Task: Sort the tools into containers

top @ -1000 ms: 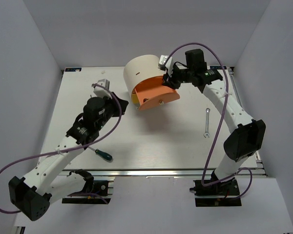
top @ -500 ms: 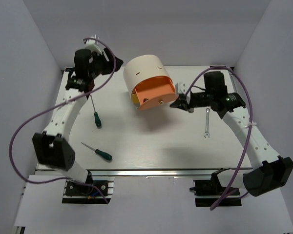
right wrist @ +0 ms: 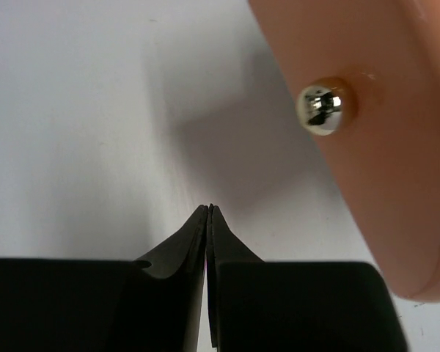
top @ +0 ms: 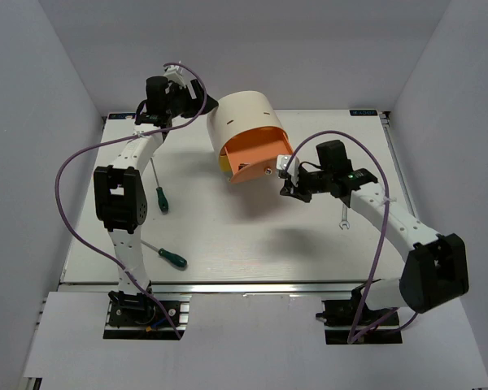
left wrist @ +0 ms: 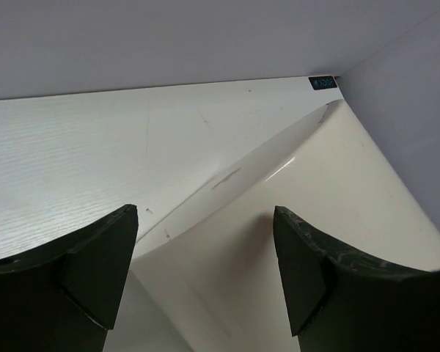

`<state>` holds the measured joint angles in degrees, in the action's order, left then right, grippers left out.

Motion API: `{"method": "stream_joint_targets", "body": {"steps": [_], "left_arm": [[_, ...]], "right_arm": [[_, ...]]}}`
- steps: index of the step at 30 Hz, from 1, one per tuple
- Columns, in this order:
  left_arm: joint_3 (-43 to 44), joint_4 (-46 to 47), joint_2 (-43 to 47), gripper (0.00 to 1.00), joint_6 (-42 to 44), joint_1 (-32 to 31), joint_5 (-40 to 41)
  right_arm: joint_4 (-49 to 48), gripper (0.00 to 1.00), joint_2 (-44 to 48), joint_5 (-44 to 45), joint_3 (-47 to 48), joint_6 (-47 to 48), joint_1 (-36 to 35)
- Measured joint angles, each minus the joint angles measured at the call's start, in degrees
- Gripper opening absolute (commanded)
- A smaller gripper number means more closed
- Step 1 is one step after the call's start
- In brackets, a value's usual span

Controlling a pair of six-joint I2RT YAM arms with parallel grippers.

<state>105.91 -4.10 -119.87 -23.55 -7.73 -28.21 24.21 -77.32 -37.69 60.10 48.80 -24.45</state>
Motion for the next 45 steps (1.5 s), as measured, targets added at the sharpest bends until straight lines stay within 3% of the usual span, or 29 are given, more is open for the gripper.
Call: {"method": "stream_joint_targets", "body": {"steps": [9, 31, 43, 45], "left_arm": [[1.05, 6.23, -0.68, 0.86, 0.17, 0.00, -4.33], [-4.31, 15.28, -1.44, 0.83, -3.32, 0.04, -12.13], [-4.33, 14.84, -1.46, 0.85, -3.52, -0.11, -11.02], [-4.33, 14.56, -1.46, 0.85, -3.96, -0.22, -10.21]], "right_arm": [[-9.90, 0.06, -11.30, 6.80, 6.40, -6.82, -0.50], [-14.45, 0.06, -26.95, 10.62, 25.68, -17.09, -2.32], [-15.12, 0.10, -29.05, 12.46, 27.52, -21.70, -2.62], [-15.28, 0.18, -28.22, 12.24, 26.47, -21.73, -2.62]]}}
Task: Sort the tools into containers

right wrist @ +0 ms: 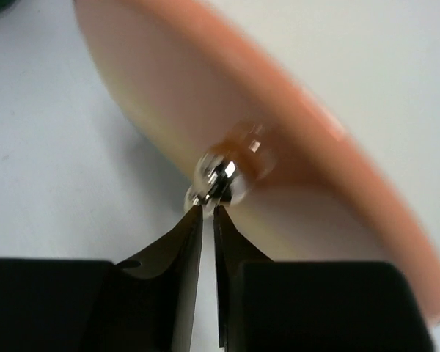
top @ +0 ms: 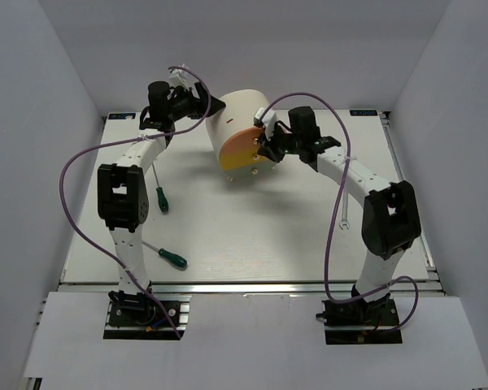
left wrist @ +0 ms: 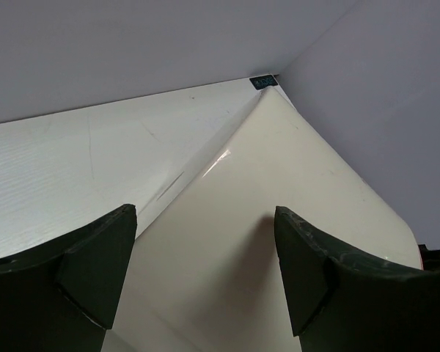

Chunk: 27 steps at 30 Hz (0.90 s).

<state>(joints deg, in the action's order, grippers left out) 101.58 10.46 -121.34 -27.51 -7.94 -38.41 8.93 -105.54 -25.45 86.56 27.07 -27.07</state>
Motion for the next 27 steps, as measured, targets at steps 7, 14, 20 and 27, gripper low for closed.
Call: {"method": "stream_joint_targets", "body": {"steps": [7, 14, 20, 27], "left_arm": [[0.00, -0.52, 0.00, 0.86, -4.15, 0.48, 4.85], [0.04, 0.24, 0.02, 0.86, -6.84, 1.53, 8.35], [-1.03, 1.46, 0.98, 0.87, -7.32, 2.16, 10.73], [-1.95, 2.62, 2.21, 0.87, -7.45, 2.49, 11.69]], "right_arm": [[-1.60, 0.48, 9.55, -0.35, -11.39, -4.00, 0.00], [-7.89, 0.62, 11.58, 4.04, -19.69, -18.40, -0.07], [-11.98, 0.60, 8.26, 12.85, -20.61, -35.76, -0.37], [-17.86, 0.60, 6.56, 15.26, -19.98, -48.50, -1.49]]}}
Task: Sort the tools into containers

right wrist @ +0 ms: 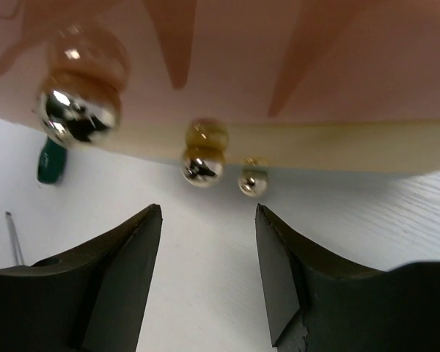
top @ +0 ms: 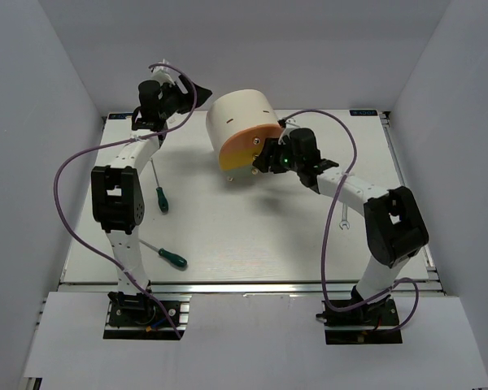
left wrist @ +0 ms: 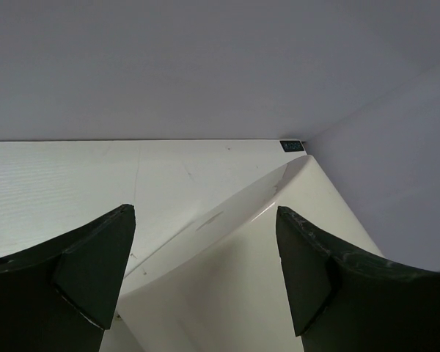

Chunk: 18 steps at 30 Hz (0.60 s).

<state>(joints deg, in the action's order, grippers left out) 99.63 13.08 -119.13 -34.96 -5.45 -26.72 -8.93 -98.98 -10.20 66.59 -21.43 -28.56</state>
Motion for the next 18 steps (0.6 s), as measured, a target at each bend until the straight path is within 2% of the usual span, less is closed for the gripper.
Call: {"method": "stream_joint_targets", "body": {"steps": [7, 18], "left_arm": [[-0.90, 0.70, 0.00, 0.87, -0.02, 0.04, -0.81], [-2.64, 1.14, 0.00, 0.86, -0.44, -0.20, -3.04]], "right_arm": [[-2.71, 0.57, -4.59, 0.46, 3.82, -5.35, -1.49], [-5.31, 0.39, -6.97, 4.70, 4.24, -8.04, -1.86]]}}
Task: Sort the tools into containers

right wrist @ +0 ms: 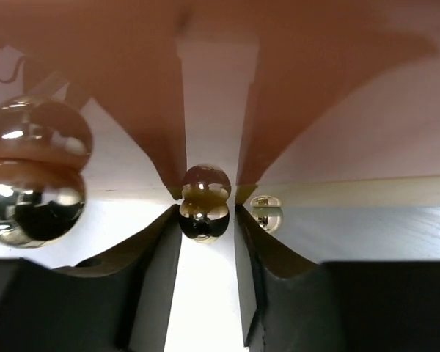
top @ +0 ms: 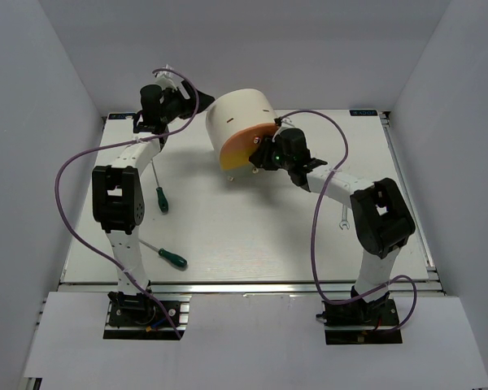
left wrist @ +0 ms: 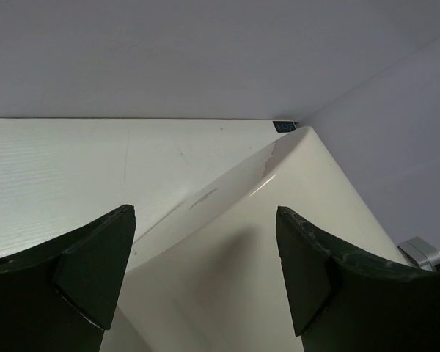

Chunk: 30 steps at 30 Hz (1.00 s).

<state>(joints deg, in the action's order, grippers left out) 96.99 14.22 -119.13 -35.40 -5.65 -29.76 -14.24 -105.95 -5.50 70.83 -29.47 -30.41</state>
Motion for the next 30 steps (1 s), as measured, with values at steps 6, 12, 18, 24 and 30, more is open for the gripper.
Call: {"method": "stream_joint_targets", "body": {"steps": [6, 12, 18, 24, 30], "left_arm": [[0.00, 0.33, 0.00, 0.86, -0.07, -0.46, -0.44], [0.00, 0.39, 0.00, 0.86, -0.09, -0.59, -0.61], [0.00, 0.37, 0.00, 0.86, -0.04, -0.59, -0.59], [0.00, 0.31, 0.00, 0.86, 0.02, -0.59, 0.11], [0.00, -1.25, 0.00, 0.86, 1.11, -0.57, 2.21]], "right_arm": [[-1.88, 0.20, -0.04, 0.85, -0.02, -0.07, -0.02], [-3.85, 0.11, -0.04, 0.87, -1.11, -0.04, -0.02], [-7.61, 0.10, 5.60, 0.63, -9.73, -0.09, -0.02], [-8.87, 0.10, 14.14, 0.31, -19.58, -0.07, -0.02], [-8.07, 0.21, 23.21, -0.20, -28.11, -0.09, -0.02]]}}
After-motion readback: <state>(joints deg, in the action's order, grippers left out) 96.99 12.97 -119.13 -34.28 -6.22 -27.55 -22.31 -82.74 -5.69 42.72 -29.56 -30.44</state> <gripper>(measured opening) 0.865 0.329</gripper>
